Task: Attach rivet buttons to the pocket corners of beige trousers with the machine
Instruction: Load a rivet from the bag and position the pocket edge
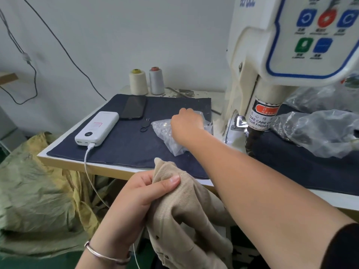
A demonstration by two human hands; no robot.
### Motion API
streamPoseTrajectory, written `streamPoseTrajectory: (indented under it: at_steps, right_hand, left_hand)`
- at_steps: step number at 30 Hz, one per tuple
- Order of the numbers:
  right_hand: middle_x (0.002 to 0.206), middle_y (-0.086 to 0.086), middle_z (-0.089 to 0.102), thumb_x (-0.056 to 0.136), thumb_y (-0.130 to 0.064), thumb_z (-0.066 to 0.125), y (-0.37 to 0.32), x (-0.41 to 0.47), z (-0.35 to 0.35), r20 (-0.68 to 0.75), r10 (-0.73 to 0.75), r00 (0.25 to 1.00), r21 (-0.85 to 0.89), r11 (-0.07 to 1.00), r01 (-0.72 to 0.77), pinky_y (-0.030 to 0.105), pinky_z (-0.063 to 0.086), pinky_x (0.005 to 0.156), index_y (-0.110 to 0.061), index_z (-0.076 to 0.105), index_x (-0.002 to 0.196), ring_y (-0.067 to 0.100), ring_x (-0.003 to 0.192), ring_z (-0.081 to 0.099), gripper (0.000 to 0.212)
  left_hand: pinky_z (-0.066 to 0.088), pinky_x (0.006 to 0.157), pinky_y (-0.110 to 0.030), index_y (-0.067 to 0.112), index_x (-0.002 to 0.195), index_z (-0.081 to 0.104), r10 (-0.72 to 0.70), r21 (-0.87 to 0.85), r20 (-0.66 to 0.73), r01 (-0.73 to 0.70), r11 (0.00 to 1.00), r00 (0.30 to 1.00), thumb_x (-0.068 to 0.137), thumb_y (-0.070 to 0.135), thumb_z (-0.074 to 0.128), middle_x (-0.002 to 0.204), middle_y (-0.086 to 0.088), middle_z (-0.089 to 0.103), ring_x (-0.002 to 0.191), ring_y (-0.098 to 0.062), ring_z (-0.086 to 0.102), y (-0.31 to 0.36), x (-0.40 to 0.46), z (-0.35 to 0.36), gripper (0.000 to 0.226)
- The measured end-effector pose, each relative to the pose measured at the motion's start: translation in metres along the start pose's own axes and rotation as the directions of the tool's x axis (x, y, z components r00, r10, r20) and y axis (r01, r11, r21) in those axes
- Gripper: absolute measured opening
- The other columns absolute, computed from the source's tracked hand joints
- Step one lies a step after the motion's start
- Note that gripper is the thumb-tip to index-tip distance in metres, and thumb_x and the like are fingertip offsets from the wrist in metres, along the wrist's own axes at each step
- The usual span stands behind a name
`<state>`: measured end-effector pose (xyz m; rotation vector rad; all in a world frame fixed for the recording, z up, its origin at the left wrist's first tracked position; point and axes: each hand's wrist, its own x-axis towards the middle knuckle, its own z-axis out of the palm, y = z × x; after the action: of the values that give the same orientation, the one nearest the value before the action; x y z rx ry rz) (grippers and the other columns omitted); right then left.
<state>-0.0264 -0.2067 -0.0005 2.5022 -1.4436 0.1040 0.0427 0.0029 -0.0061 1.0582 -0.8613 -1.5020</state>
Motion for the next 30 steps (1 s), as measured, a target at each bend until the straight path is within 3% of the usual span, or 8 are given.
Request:
streamPoseTrajectory:
  at_steps: [7, 11, 15, 20, 23, 27, 30]
  right_hand:
    - [0.118, 0.008, 0.053, 0.089, -0.017, 0.055, 0.0016, -0.0008, 0.0036, -0.011, 0.001, 1.0, 0.005, 1.0, -0.001, 0.033, 0.032, 0.068, -0.016, 0.059, 0.116, 0.025, 0.106, 0.051, 0.027]
    - [0.115, 0.008, 0.054, 0.087, -0.013, 0.055, 0.0005, -0.0009, 0.0036, -0.021, 0.001, 1.0, 0.034, 0.999, -0.001, 0.033, 0.03, 0.062, -0.015, 0.06, 0.112, 0.025, 0.102, 0.051, 0.025]
    - [0.114, 0.007, 0.055, 0.087, -0.013, 0.056, -0.0002, -0.0012, 0.0025, 0.009, 0.012, 1.0, 0.027, 1.0, -0.012, 0.029, 0.023, 0.048, -0.016, 0.061, 0.111, 0.021, 0.086, 0.044, 0.025]
    - [0.113, 0.007, 0.056, 0.086, -0.008, 0.054, -0.001, -0.0033, 0.0003, 0.031, 0.022, 0.999, 0.053, 0.998, -0.024, 0.029, 0.025, 0.046, -0.016, 0.061, 0.104, 0.02, 0.074, 0.042, 0.021]
    - [0.11, 0.007, 0.057, 0.084, -0.007, 0.054, -0.0013, -0.004, -0.0022, 0.056, 0.049, 0.997, 0.051, 0.997, -0.052, 0.027, 0.026, 0.044, -0.019, 0.054, 0.089, 0.017, 0.06, 0.036, 0.013]
    - [0.115, 0.008, 0.056, 0.086, -0.007, 0.053, -0.0017, -0.004, 0.0006, 0.035, -0.002, 0.999, 0.066, 0.998, -0.001, 0.028, 0.024, 0.047, -0.013, 0.061, 0.109, 0.021, 0.077, 0.044, 0.025]
    - [0.114, 0.007, 0.057, 0.087, -0.007, 0.054, -0.0011, -0.0037, 0.0023, 0.022, -0.023, 1.0, 0.081, 0.996, 0.021, 0.028, 0.024, 0.049, -0.013, 0.062, 0.109, 0.022, 0.08, 0.047, 0.024]
  left_hand:
    - [0.055, 0.063, -0.026, 0.002, 0.088, 0.077, -0.014, 0.018, -0.008, 0.014, 1.0, 1.0, 0.07, 0.033, 0.08, 0.083, -0.017, 0.074, 0.073, -0.022, 0.071, -0.0016, 0.0007, -0.0019, 0.036]
    - [0.055, 0.063, -0.026, 0.002, 0.088, 0.077, -0.014, 0.014, -0.008, 0.014, 1.0, 1.0, 0.071, 0.029, 0.082, 0.083, -0.017, 0.074, 0.073, -0.022, 0.071, -0.0018, 0.0005, -0.0023, 0.032]
    - [0.056, 0.064, -0.027, 0.001, 0.089, 0.077, -0.017, -0.007, -0.017, 0.017, 1.0, 1.0, 0.073, 0.027, 0.076, 0.084, -0.018, 0.074, 0.075, -0.023, 0.071, -0.0017, 0.0003, -0.0025, 0.03]
    - [0.056, 0.063, -0.026, 0.002, 0.087, 0.078, -0.022, 0.005, -0.014, 0.022, 1.0, 1.0, 0.074, 0.026, 0.077, 0.083, -0.017, 0.074, 0.073, -0.022, 0.071, -0.0021, 0.0003, -0.0028, 0.027]
    - [0.056, 0.063, -0.026, 0.002, 0.087, 0.077, -0.021, 0.002, -0.014, 0.021, 1.0, 1.0, 0.072, 0.027, 0.08, 0.083, -0.017, 0.074, 0.073, -0.021, 0.071, -0.0013, 0.0007, -0.0023, 0.029]
    - [0.056, 0.063, -0.027, 0.001, 0.088, 0.077, -0.025, 0.002, -0.015, 0.025, 1.0, 1.0, 0.072, 0.028, 0.077, 0.085, -0.019, 0.074, 0.075, -0.023, 0.072, -0.0012, 0.0004, -0.002, 0.031]
    - [0.056, 0.063, -0.026, 0.002, 0.086, 0.078, -0.026, 0.005, -0.014, 0.026, 1.0, 1.0, 0.071, 0.028, 0.077, 0.083, -0.018, 0.074, 0.074, -0.022, 0.072, -0.0011, -0.0002, -0.0016, 0.029]
